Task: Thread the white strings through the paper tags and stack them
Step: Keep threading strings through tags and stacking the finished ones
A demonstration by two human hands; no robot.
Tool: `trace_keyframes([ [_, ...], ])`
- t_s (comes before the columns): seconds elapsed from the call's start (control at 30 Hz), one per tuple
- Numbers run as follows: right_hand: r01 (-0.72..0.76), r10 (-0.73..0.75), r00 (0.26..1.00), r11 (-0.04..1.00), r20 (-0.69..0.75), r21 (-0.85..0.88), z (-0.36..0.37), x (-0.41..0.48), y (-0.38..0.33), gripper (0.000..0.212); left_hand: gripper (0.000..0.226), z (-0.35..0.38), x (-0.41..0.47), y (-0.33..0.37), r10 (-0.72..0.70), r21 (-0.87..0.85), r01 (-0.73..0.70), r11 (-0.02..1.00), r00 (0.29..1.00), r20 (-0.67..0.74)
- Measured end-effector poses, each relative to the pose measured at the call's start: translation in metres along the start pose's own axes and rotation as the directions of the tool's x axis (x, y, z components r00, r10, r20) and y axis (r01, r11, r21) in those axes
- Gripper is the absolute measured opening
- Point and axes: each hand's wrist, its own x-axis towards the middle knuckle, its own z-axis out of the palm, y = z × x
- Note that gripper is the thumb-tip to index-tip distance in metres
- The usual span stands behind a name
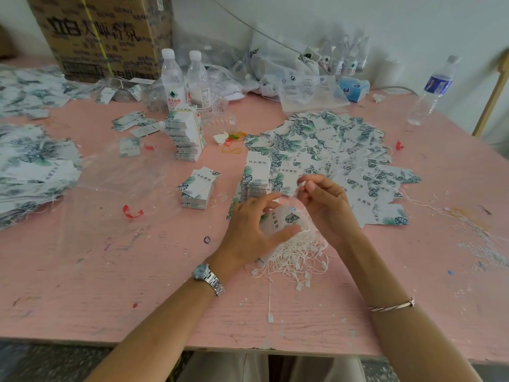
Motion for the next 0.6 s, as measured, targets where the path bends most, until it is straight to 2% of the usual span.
trace_keyframes([
  [0.13,0.039,-0.031,0.997,0.993,-0.075,0.114,-0.005,0.002,-0.003,0.018,0.092,-0.003,-0.002,0.002,-0.05,-0.018,0.051,0.999,0.997,0.062],
  [0.33,0.109,-0.066,0.969,0.979,-0.239,0.174,-0.014,0.006,-0.007,0.017,0.083,-0.005,-0.001,0.002,-0.086,-0.188,0.094,0.978,0.995,0.054],
  [0.53,0.105,-0.066,0.938,0.99,-0.34,0.097,-0.017,0.008,-0.006,0.014,0.074,-0.003,0.0,0.001,-0.11,-0.516,0.157,0.842,0.986,0.122],
  [0.6,0.095,-0.066,0.93,0.993,-0.361,0.064,-0.018,0.007,-0.006,0.014,0.065,-0.005,0.0,0.003,-0.111,-0.588,0.19,0.786,0.98,0.168],
])
